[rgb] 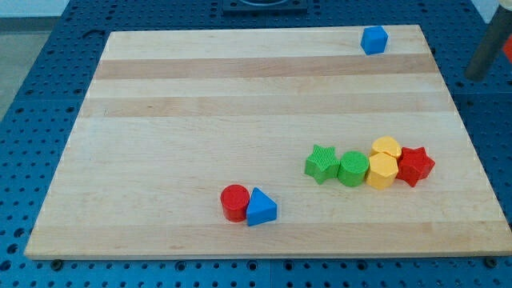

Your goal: Push the blue triangle to the blue cube

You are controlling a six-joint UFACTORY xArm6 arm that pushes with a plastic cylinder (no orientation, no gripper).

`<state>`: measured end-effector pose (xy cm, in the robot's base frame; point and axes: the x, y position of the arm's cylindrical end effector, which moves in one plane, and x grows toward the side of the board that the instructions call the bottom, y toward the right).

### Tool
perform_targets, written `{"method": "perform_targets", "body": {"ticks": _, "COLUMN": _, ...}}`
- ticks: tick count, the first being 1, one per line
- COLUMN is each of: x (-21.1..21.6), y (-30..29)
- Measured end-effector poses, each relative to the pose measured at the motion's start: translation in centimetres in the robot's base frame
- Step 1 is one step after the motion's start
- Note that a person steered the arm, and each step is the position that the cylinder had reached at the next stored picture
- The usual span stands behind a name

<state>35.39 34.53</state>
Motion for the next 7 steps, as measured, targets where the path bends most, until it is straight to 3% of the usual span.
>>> {"method": "perform_targets", "body": {"ticks": 2, "x": 17.1, "y": -0.6}}
{"method": "perform_targets", "body": {"ticks": 3, "x": 23.9, "y": -7.4}}
{"method": "perform_targets", "body": {"ticks": 4, "x": 26.5, "y": -16.3}}
{"method": "perform_targets", "body": {"ticks": 5, "x": 25.9, "y": -26.0}}
{"method": "perform_targets", "body": {"ticks": 7, "x": 21.1, "y": -37.6}}
